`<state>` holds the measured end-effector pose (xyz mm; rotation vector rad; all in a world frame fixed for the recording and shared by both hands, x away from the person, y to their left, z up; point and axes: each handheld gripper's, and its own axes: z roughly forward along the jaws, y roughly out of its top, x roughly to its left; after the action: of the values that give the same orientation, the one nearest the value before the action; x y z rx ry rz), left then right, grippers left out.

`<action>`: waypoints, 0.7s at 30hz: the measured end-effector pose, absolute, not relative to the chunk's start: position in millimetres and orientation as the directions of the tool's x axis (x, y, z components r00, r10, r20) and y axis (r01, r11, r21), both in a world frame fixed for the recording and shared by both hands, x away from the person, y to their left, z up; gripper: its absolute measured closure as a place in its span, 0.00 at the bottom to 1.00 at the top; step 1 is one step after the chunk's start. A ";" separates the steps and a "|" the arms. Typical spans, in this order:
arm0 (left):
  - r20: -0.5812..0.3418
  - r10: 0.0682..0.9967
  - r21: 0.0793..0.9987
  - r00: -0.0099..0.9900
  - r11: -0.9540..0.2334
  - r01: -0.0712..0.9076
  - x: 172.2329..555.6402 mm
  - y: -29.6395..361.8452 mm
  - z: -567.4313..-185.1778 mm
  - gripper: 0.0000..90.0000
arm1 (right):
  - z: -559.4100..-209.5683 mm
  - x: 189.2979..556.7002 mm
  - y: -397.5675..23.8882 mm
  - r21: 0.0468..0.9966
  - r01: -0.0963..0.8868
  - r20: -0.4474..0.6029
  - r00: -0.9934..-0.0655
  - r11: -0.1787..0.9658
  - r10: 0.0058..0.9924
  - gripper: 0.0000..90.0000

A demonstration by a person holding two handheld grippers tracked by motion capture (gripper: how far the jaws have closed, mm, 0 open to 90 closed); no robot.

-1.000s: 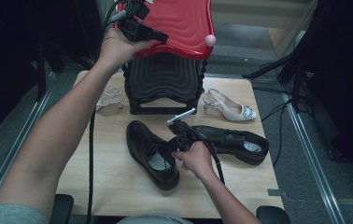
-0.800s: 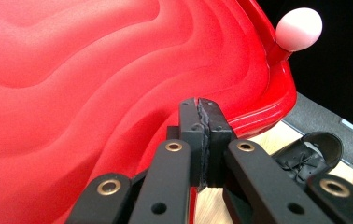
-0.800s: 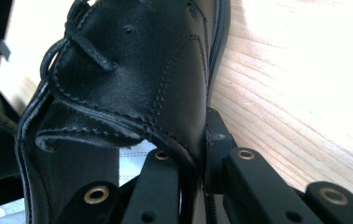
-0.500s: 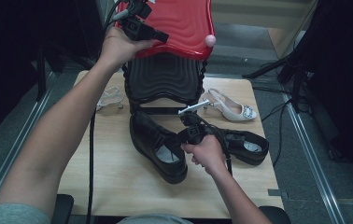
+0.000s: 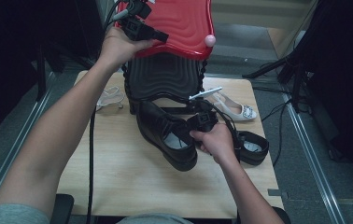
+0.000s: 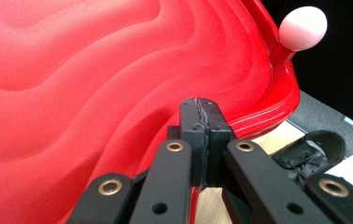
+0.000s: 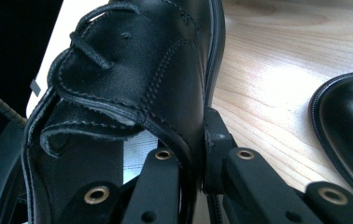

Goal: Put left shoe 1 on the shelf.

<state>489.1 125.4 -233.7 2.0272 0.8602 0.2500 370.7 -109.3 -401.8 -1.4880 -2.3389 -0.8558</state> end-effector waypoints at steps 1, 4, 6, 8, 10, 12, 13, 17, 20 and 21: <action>-0.145 0.659 0.802 0.738 -0.359 0.478 489.2 125.4 -233.8 1.00 | -400.2 370.5 -110.3 0.350 0.886 0.496 -0.451 0.304 0.742 0.97; -0.145 0.659 0.802 0.738 -0.358 0.477 489.0 125.6 -233.9 1.00 | -394.3 370.5 -115.0 0.365 0.886 0.503 -0.446 0.287 0.740 0.97; -0.145 0.658 0.802 0.739 -0.359 0.477 489.0 125.6 -233.9 1.00 | -389.0 370.9 -118.0 0.368 0.891 0.513 -0.433 0.266 0.741 0.97; -0.145 0.658 0.801 0.739 -0.360 0.478 489.1 125.5 -233.8 1.00 | -382.3 373.5 -122.2 0.388 0.889 0.521 -0.429 0.244 0.738 0.97; -0.149 0.657 0.802 0.739 -0.357 0.479 489.3 125.7 -233.9 1.00 | -376.9 377.6 -123.3 0.408 0.886 0.517 -0.424 0.221 0.744 0.97; -0.153 0.657 0.803 0.739 -0.354 0.480 489.2 126.1 -234.1 1.00 | -372.9 383.3 -121.6 0.428 0.882 0.511 -0.418 0.199 0.751 0.97; -0.154 0.656 0.803 0.739 -0.352 0.480 489.2 126.3 -234.3 1.00 | -371.6 385.8 -120.6 0.433 0.881 0.509 -0.414 0.191 0.754 0.97; -0.155 0.653 0.804 0.741 -0.352 0.479 489.1 126.3 -234.4 1.00 | -367.6 401.9 -111.1 0.469 0.868 0.498 -0.414 0.165 0.762 0.97; -0.158 0.651 0.803 0.742 -0.352 0.480 489.3 126.8 -234.2 1.00 | -366.0 411.2 -102.9 0.494 0.858 0.487 -0.407 0.141 0.773 0.97; -0.159 0.651 0.804 0.742 -0.351 0.480 489.2 126.8 -234.2 1.00 | -365.8 415.5 -98.1 0.509 0.852 0.478 -0.401 0.126 0.781 0.97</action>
<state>489.2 126.8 -234.2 2.0167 0.8554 0.2331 415.5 -98.1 -365.8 -1.6634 -2.2845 -1.1412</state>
